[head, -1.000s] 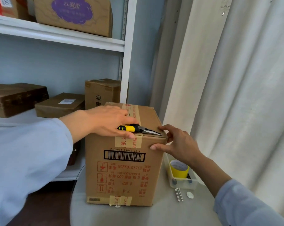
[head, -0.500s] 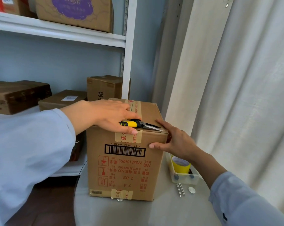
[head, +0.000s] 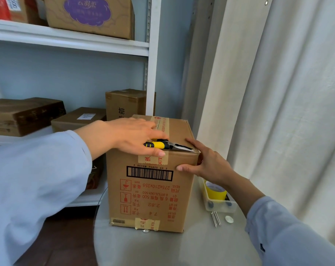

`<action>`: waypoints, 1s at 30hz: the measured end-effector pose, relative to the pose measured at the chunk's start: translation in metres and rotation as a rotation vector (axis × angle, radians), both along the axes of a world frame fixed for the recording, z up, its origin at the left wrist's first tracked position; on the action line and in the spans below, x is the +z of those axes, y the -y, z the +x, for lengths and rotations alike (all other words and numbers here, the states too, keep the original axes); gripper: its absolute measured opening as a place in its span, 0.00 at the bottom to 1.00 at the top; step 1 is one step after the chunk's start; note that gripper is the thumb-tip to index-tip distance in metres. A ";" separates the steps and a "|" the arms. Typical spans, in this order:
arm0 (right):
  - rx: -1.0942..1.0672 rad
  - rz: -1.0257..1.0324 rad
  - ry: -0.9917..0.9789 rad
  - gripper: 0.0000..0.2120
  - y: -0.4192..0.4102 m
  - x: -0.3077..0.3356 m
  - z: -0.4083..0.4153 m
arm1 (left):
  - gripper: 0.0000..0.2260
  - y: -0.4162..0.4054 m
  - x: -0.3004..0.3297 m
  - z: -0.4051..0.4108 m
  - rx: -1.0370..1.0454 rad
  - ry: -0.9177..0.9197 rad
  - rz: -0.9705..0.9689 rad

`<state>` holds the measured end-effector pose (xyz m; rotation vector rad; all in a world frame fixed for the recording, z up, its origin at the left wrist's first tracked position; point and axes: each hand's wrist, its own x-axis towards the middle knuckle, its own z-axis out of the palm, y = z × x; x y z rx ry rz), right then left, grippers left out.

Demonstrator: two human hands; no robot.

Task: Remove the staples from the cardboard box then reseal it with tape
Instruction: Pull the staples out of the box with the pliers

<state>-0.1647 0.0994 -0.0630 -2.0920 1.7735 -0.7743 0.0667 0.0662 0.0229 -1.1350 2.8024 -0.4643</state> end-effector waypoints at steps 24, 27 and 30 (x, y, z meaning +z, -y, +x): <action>-0.046 -0.043 -0.033 0.45 -0.002 -0.003 0.004 | 0.23 -0.084 -0.055 -0.042 0.281 -0.247 -0.387; -0.048 -0.049 -0.017 0.46 -0.003 -0.003 0.005 | 0.26 -0.072 -0.038 -0.029 0.259 -0.226 -0.357; -0.035 -0.033 -0.001 0.50 -0.006 -0.004 0.005 | 0.29 -0.058 -0.019 -0.016 0.238 -0.166 -0.251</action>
